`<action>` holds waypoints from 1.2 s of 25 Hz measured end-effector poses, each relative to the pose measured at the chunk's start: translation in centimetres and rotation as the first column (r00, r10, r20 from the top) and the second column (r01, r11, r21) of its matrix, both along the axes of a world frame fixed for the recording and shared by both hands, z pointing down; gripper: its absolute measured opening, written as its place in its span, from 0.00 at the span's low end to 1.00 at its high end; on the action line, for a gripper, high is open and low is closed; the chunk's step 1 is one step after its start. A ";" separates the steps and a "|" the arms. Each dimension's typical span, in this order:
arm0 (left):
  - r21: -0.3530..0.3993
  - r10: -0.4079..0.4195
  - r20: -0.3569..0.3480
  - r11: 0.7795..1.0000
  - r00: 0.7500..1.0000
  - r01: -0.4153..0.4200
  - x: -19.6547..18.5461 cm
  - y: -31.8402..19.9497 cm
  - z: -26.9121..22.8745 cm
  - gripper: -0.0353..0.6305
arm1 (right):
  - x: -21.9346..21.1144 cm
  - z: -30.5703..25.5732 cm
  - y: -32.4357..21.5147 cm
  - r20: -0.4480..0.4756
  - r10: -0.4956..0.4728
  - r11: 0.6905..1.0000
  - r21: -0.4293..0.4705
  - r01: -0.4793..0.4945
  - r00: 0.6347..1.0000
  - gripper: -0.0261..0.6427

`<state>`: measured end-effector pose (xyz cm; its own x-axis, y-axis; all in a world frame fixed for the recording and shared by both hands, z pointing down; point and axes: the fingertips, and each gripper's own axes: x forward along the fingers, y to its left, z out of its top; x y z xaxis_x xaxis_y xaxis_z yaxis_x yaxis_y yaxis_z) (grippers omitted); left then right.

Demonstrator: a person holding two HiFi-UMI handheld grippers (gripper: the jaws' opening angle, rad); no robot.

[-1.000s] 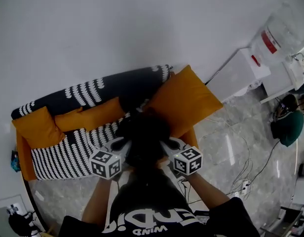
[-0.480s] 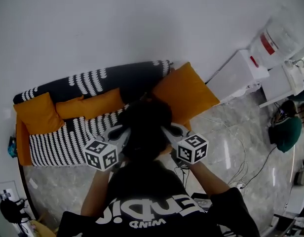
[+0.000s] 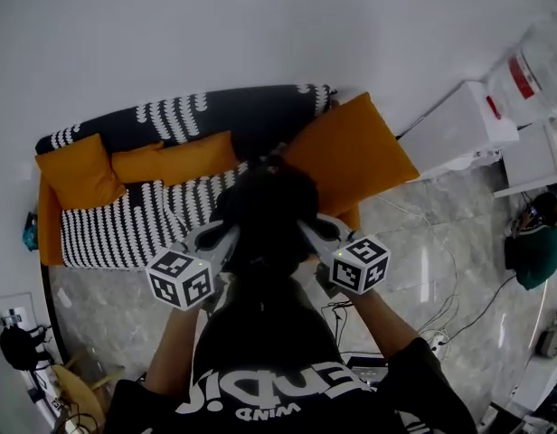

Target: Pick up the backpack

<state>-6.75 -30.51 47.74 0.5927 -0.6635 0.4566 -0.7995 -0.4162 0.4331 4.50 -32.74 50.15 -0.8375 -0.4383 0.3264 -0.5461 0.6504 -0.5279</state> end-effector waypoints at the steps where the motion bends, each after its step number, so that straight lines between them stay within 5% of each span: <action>1: -0.003 -0.004 0.001 1.000 1.000 0.004 0.0 0.3 0.1 0.09 | 0.0 0.1 0.3 -0.002 -0.009 1.000 0.001 0.009 1.000 0.06; 12: 0.004 0.027 0.005 1.000 1.000 -0.027 -0.8 7.7 0.2 0.09 | -0.9 0.0 7.2 0.006 -0.028 1.000 -0.003 0.028 1.000 0.06; 21: 0.049 0.149 -0.015 0.988 0.989 -0.148 -1.4 20.6 -1.5 0.09 | -2.2 -1.7 18.3 -0.011 0.078 0.997 0.002 -0.078 0.997 0.06; 30: 0.036 0.170 -0.046 0.985 0.984 -0.168 -1.2 31.8 -3.2 0.09 | -1.9 -3.7 29.6 -0.015 0.093 0.996 -0.003 -0.093 0.996 0.06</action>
